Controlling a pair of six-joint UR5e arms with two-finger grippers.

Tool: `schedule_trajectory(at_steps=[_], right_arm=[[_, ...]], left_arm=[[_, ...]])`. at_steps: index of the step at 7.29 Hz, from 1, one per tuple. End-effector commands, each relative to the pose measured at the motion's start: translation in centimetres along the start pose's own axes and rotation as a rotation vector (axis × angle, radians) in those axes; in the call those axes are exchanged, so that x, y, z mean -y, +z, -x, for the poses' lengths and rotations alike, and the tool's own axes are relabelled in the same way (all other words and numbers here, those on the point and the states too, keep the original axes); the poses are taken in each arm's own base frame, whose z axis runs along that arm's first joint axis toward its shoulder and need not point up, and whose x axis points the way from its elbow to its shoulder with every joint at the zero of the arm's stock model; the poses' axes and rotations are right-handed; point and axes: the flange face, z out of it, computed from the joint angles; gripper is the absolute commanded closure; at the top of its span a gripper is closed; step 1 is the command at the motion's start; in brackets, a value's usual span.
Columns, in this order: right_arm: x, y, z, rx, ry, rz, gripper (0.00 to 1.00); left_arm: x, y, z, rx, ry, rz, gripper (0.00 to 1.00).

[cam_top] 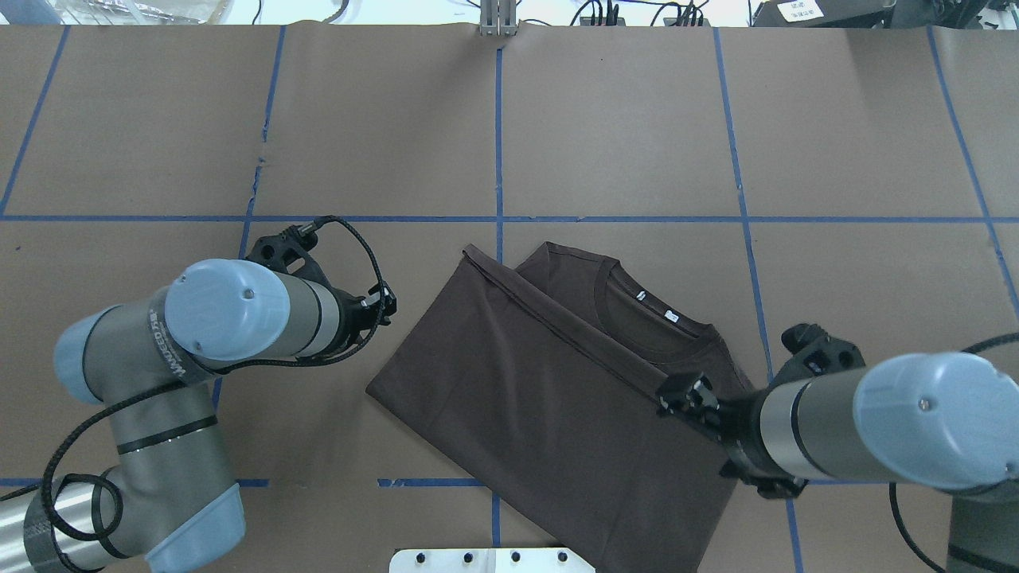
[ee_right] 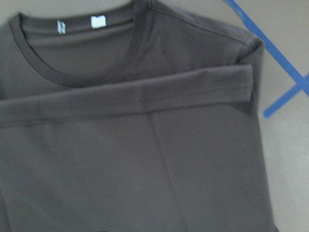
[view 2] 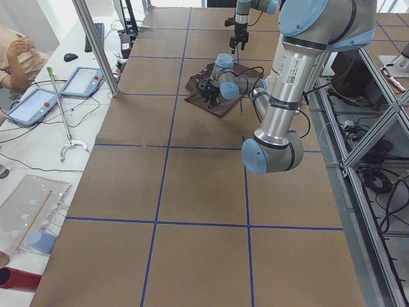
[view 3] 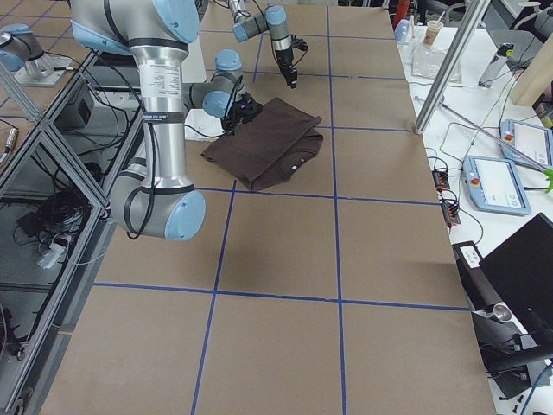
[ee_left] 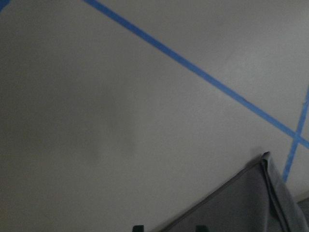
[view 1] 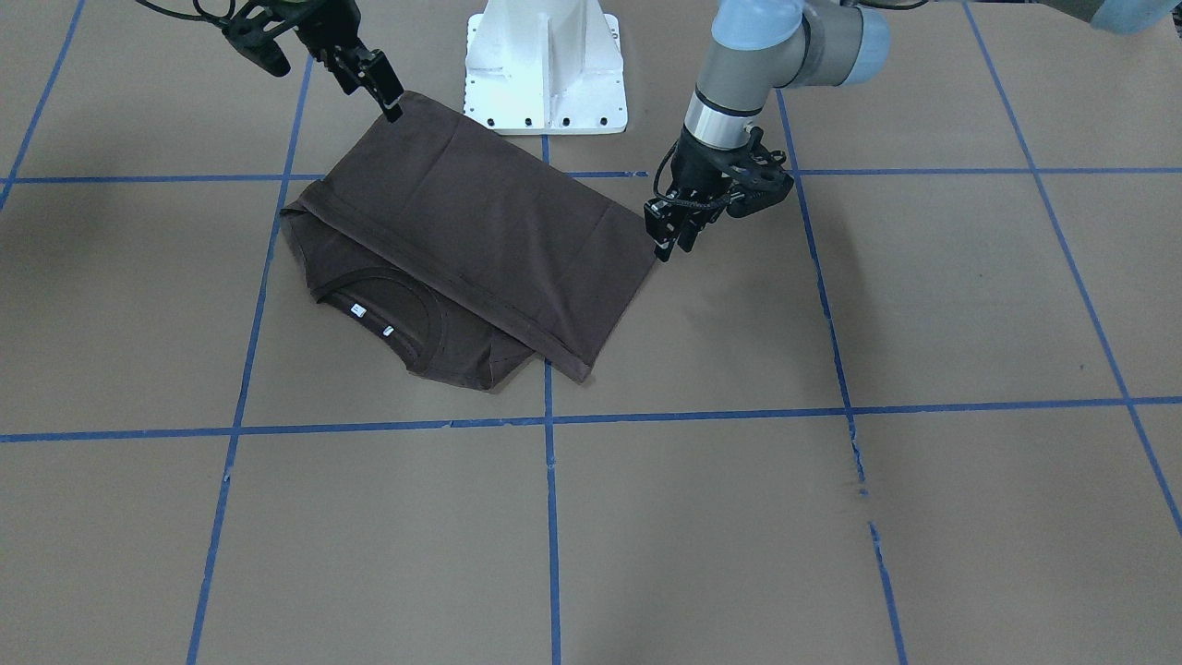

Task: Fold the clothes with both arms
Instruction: 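Grasp the folded shirt with both grippers and drag it toward the robot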

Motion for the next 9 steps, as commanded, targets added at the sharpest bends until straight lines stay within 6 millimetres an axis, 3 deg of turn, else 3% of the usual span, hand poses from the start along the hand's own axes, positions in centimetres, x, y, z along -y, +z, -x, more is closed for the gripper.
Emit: schedule_trajectory(at_steps=[1,3,5,9], right_arm=[[3.8,0.8,4.6,0.055,0.014,-0.078,0.00],[4.4,1.0,6.1,0.067,-0.013,-0.091,0.00],[4.5,1.5,6.0,0.058,-0.012,-0.094,0.00],[4.4,1.8,6.0,0.053,-0.014,-0.094,0.00]], left_arm=[[-2.8,1.8,1.5,0.064,-0.037,0.022,0.50],[-3.3,2.9,1.7,0.108,-0.050,0.014,0.50],[-3.9,5.3,1.7,0.144,-0.046,0.005,0.50],[-4.1,5.3,1.8,0.147,-0.050,0.009,0.52]])
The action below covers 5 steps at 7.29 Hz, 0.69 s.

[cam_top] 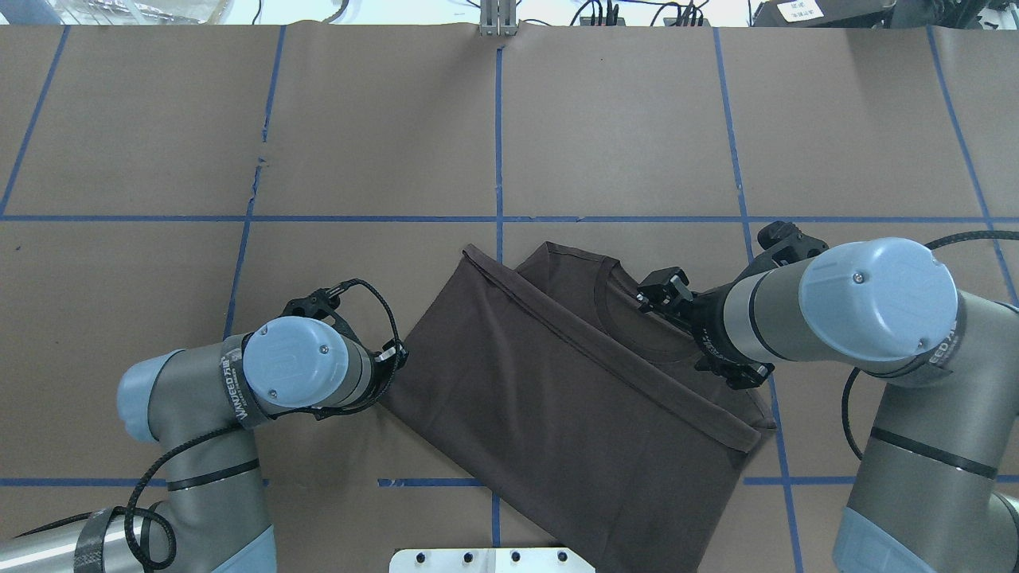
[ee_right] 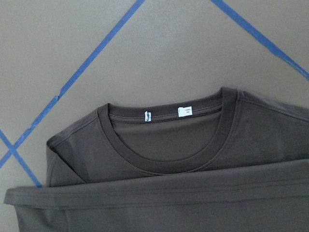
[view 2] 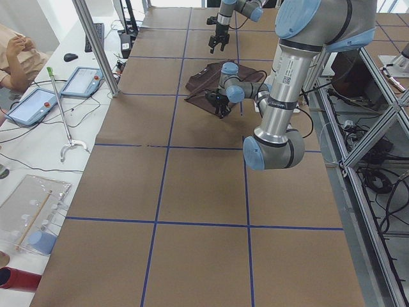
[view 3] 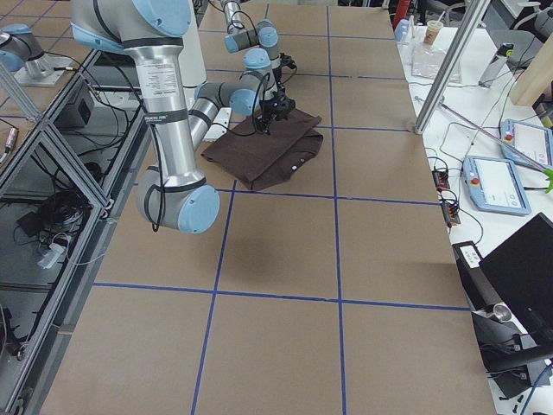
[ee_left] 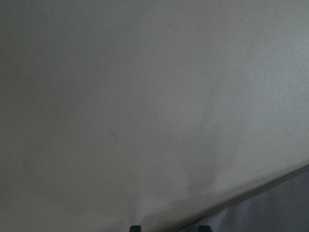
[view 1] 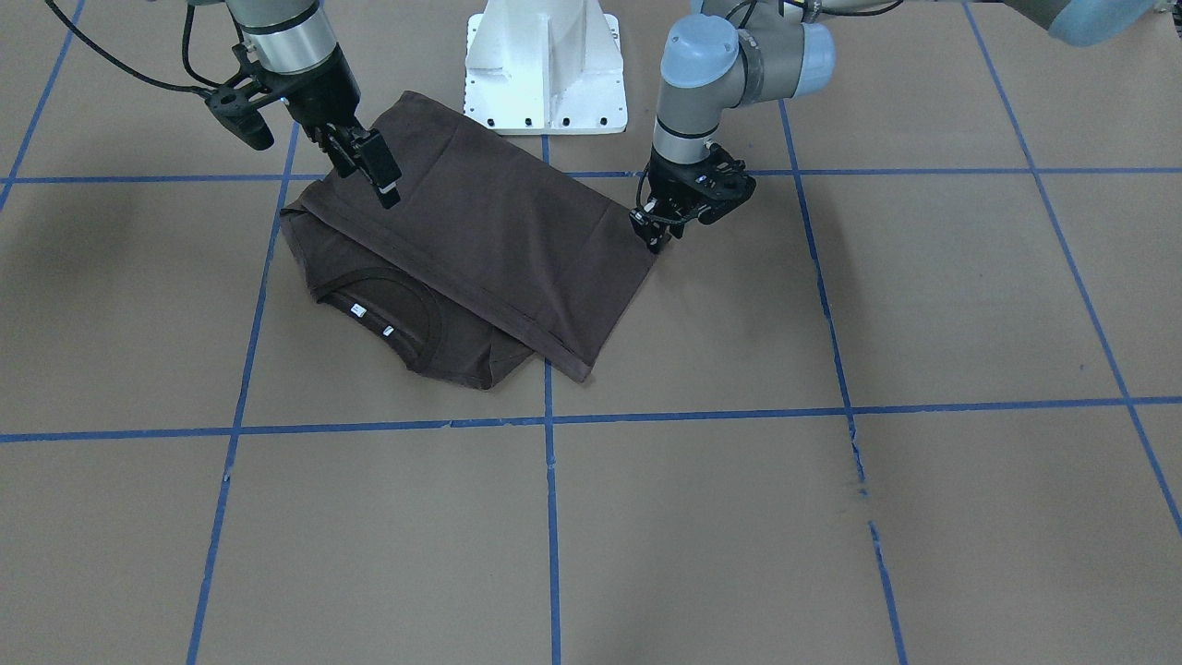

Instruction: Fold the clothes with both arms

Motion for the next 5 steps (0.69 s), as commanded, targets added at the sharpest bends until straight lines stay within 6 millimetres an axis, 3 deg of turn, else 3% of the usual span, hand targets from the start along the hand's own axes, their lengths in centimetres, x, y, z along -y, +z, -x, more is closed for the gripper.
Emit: schedule_trajectory(at_steps=[1,2,3,5], right_arm=[[-0.14,0.06,0.02,0.000,-0.002,0.001,0.00],[-0.02,0.31,-0.06,-0.005,-0.001,-0.003,0.00],[0.06,0.61,-0.10,-0.010,0.001,-0.005,0.00],[0.13,0.70,-0.04,-0.011,0.002,-0.007,0.00]], left_arm=[[-0.16,-0.04,0.03,0.000,0.001,0.002,0.65],[-0.17,-0.03,0.05,0.002,0.001,0.003,0.90],[-0.12,-0.08,0.16,0.001,0.001,0.002,1.00],[-0.38,-0.96,-0.21,-0.016,0.007,0.009,1.00]])
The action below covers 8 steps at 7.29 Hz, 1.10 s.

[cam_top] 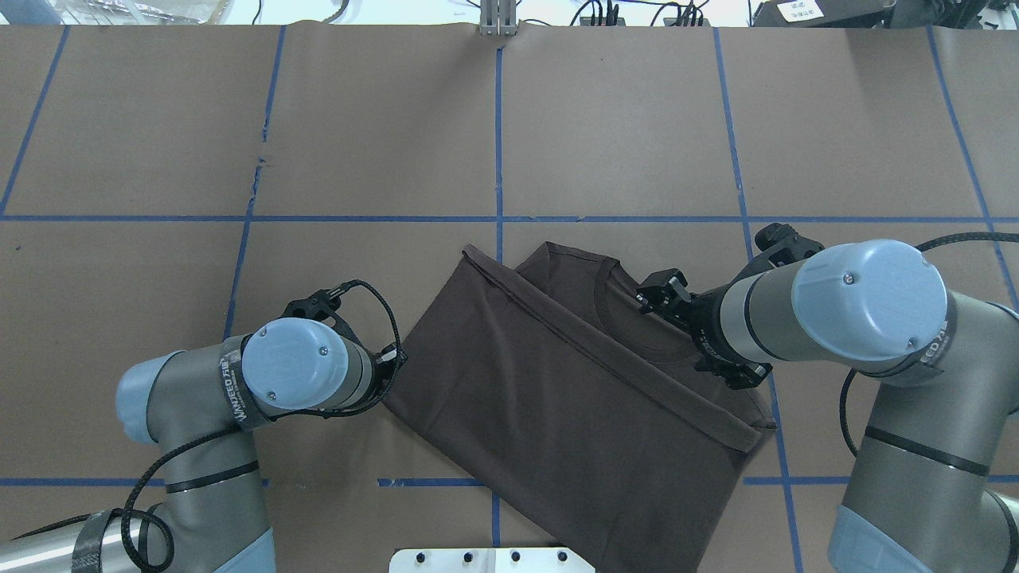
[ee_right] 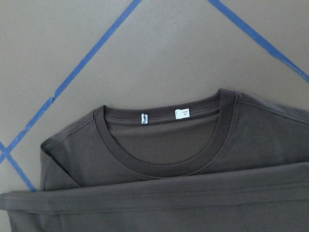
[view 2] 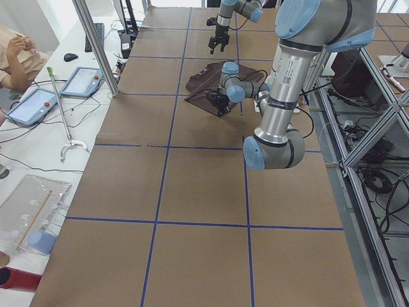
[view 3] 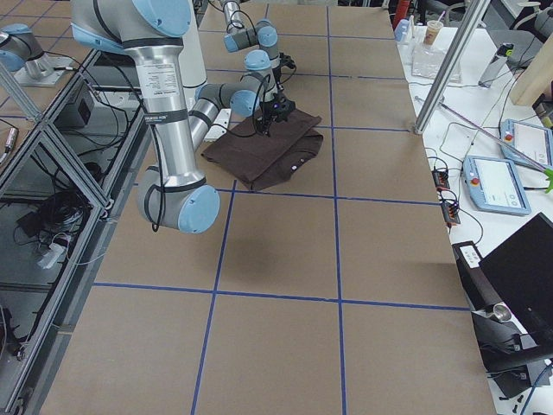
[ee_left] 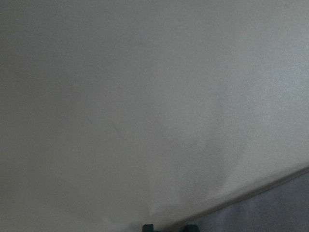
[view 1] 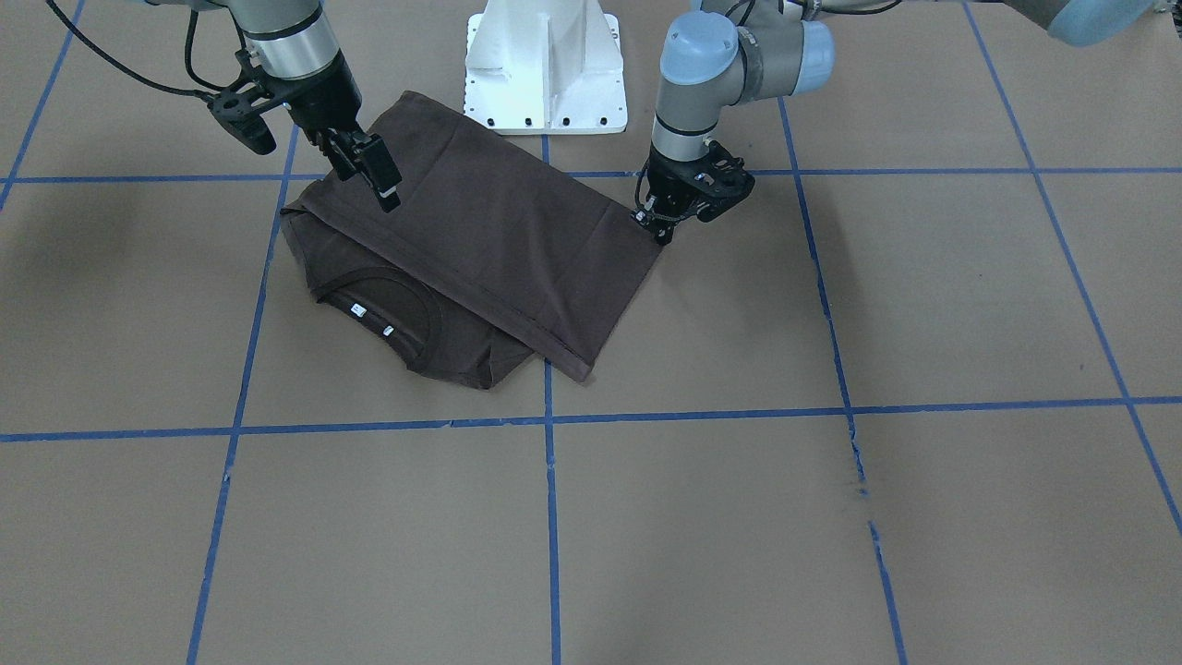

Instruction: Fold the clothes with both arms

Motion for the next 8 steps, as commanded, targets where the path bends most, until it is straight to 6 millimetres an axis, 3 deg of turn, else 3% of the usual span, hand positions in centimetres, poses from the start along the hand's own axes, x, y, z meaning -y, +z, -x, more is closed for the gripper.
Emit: schedule_trajectory(at_steps=[1,2,3,5,6,7,8], right_arm=[[0.0,0.1,0.0,-0.001,0.000,0.000,0.00],[0.2,-0.3,0.3,0.011,0.002,0.000,0.00],[0.2,-0.7,0.8,0.023,0.004,0.000,0.00],[0.1,-0.5,0.8,0.017,0.001,0.004,0.00],[0.1,-0.6,0.8,0.021,0.001,0.003,0.00],[0.2,-0.7,0.8,0.023,0.002,0.001,0.00],[0.5,-0.8,1.0,0.028,0.005,-0.004,0.00]], left_arm=[[0.1,-0.7,-0.1,-0.011,0.012,0.002,1.00],[1.5,-1.3,-0.6,-0.020,0.017,-0.016,1.00],[5.8,-2.7,-2.2,-0.048,0.095,-0.068,1.00],[14.2,-6.1,-7.8,-0.150,0.093,-0.174,1.00],[18.2,-5.9,-10.3,-0.224,0.092,-0.211,1.00],[22.2,-4.1,-14.4,-0.250,0.103,-0.250,1.00],[24.9,-1.9,-18.3,-0.243,0.095,-0.274,1.00]])
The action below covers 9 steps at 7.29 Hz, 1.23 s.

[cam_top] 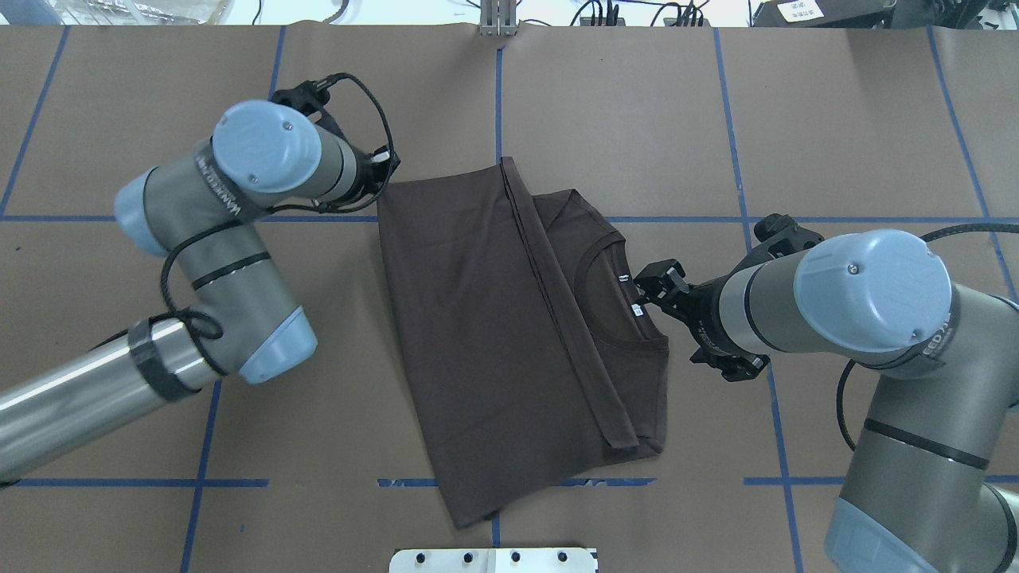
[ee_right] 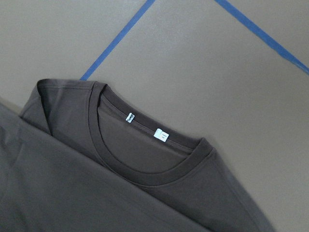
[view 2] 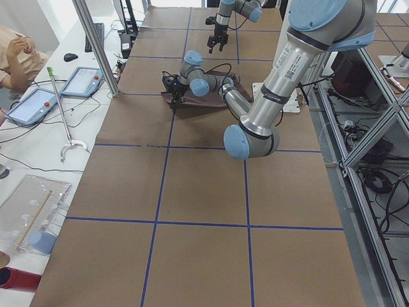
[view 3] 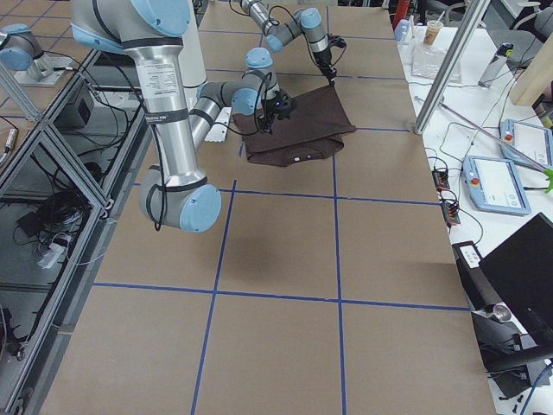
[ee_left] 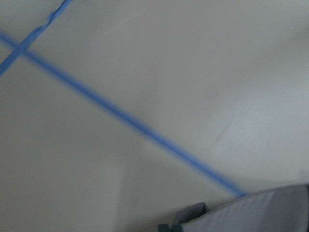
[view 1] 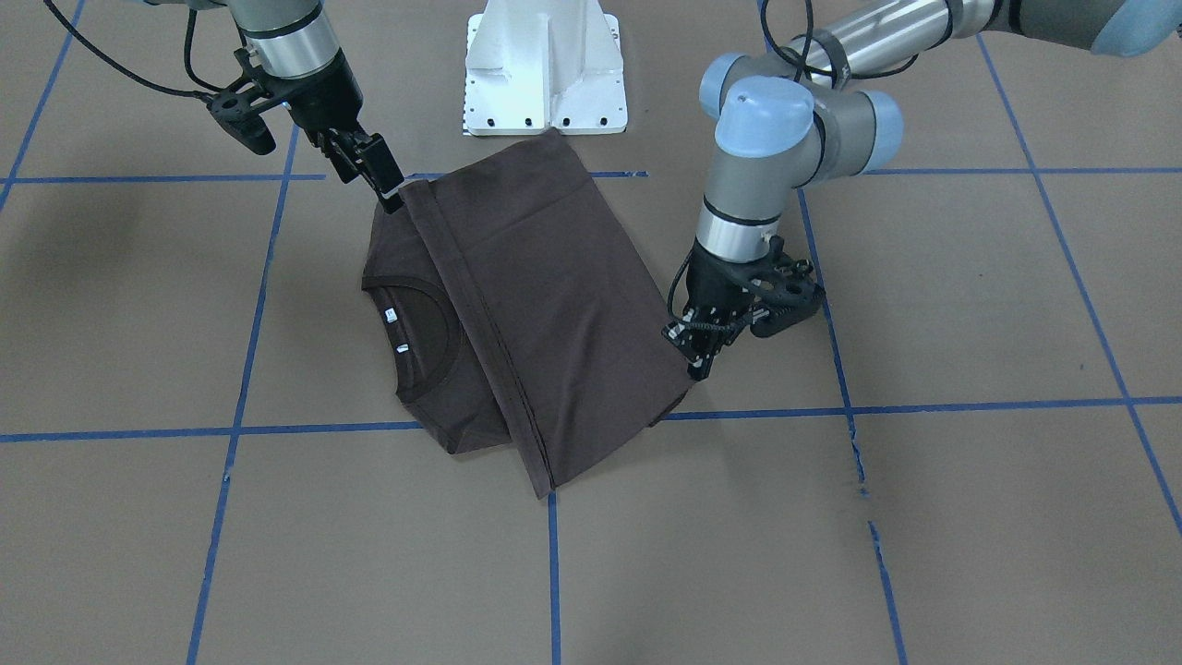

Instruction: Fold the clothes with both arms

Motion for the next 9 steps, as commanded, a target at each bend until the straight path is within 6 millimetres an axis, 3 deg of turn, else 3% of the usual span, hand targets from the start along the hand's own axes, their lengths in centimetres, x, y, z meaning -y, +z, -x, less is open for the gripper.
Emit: schedule_trajectory(at_steps=[1,2,4,5,6,7,8,9], right_arm=[[0.2,-0.1,0.9,0.016,0.003,-0.006,0.00],[-0.1,0.8,2.5,0.024,0.000,-0.007,0.00],[-0.5,2.0,4.7,0.050,-0.053,-0.052,0.00],[-1.1,3.2,5.5,0.038,-0.108,-0.050,0.00],[-2.9,4.2,6.0,0.027,-0.134,-0.036,0.00],[-6.0,6.2,4.6,-0.021,-0.263,-0.001,0.00],[-8.5,8.3,3.0,-0.065,-0.420,0.031,0.00],[-11.0,9.8,1.5,-0.096,-0.570,0.067,0.00]], left_arm=[[4.4,5.5,-5.5,-0.041,0.001,-0.041,1.00],[4.5,6.6,-6.1,-0.050,0.000,-0.040,0.92],[3.7,4.7,-8.1,-0.099,0.007,-0.022,0.54],[3.0,1.4,-7.0,-0.163,0.018,-0.002,0.52],[2.1,-1.4,-2.5,-0.195,0.035,0.073,0.52],[1.4,-3.9,-0.6,-0.218,0.047,0.124,0.52],[1.5,-4.9,-0.4,-0.231,0.048,0.125,0.52],[1.5,-4.5,0.5,-0.226,0.048,0.126,0.52]])
